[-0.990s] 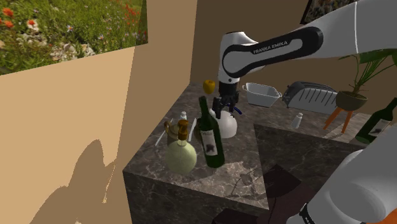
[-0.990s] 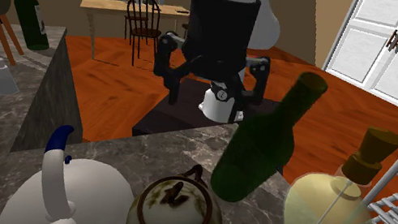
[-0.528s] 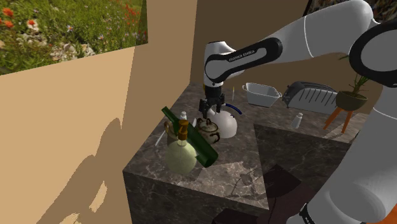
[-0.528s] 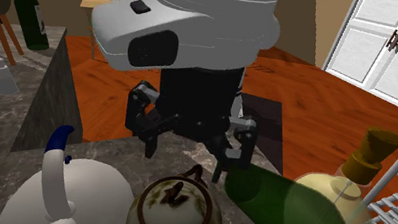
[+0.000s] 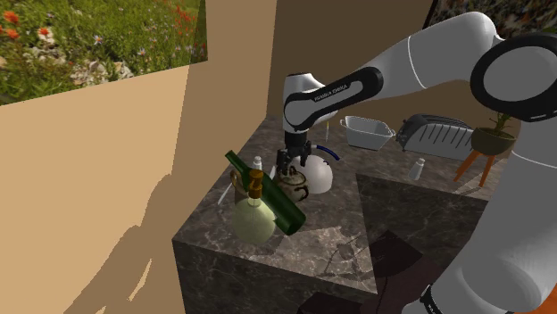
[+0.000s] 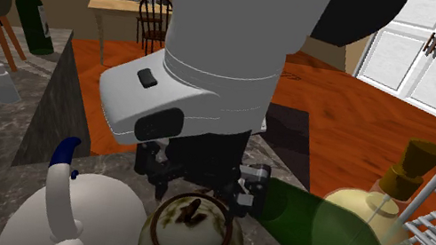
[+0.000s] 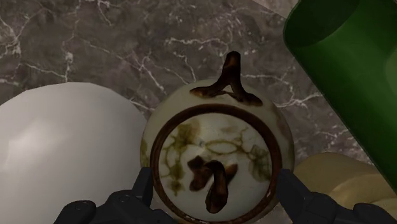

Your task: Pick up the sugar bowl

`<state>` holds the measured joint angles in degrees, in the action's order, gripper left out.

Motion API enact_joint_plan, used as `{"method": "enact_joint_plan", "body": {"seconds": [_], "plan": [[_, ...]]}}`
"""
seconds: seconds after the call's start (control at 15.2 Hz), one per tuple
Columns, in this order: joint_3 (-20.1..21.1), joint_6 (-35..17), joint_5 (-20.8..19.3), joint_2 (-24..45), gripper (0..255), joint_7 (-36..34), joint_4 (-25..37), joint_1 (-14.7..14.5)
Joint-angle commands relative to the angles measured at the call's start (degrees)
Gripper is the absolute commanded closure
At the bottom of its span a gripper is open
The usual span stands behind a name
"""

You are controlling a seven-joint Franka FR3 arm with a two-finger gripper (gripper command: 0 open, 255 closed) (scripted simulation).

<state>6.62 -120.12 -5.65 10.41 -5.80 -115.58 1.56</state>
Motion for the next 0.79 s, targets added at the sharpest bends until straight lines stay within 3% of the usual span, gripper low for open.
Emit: {"method": "enact_joint_plan", "body": {"seconds": [0.0, 0.07, 0.73], "plan": [[0.0, -0.4, -0.1, 0.2, 0, 0.0, -0.1, 0.0], [0.0, -0.3, -0.1, 0.3, 255, -0.1, 0.0, 0.0], [0.0, 0.3, 0.0, -0.1, 255, 0.1, 0.2, 0.0]]}}
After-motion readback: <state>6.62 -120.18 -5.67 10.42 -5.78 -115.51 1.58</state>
